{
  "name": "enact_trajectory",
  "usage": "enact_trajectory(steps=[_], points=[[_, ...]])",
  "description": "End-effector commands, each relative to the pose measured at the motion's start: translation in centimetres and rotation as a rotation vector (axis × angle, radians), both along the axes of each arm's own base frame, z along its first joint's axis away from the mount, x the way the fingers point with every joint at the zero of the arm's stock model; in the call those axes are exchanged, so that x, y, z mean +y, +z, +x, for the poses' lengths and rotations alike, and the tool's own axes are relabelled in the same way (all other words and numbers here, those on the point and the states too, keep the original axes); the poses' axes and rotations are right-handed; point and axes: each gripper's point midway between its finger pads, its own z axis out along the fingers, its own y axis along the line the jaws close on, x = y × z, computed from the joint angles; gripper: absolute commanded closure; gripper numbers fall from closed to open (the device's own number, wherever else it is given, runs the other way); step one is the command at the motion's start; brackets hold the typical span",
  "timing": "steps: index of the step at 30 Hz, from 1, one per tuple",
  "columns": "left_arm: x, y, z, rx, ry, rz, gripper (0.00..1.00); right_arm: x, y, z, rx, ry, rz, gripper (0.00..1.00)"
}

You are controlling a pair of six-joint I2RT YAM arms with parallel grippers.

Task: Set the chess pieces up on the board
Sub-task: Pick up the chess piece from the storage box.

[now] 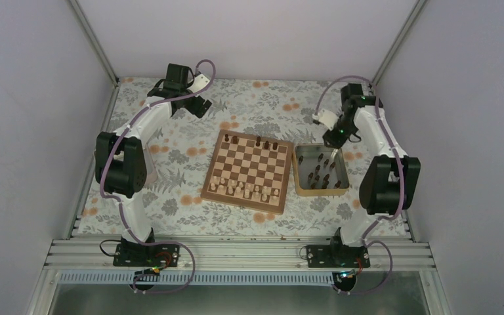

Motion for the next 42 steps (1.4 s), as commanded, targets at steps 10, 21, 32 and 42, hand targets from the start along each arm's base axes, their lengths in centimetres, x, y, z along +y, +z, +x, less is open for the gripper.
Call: enact_trajectory(steps=[10,21,32,42], points=[[-0.3,-0.8,0.3,0.014,-0.002,0.007,0.0,-1.8,-4.8,-8.7,0.14,-0.087,-0.008,0.6],[-0.4,-1.3,0.3,0.026,-0.006,0.005,0.0,-1.1,-6.5,-13.0,0.301,-0.113,0.026,0.63],[-0.7,-1.6,0.3,0.036,-0.011,0.005,0.0,-0.4,-7.1,-14.5,0.333,-0.117,0.046,0.69],[-0.6,-1.5,0.2,0.031,-0.008,0.009,0.0,-0.2,-8.5,-14.3,0.356,-0.102,0.052,0.71]])
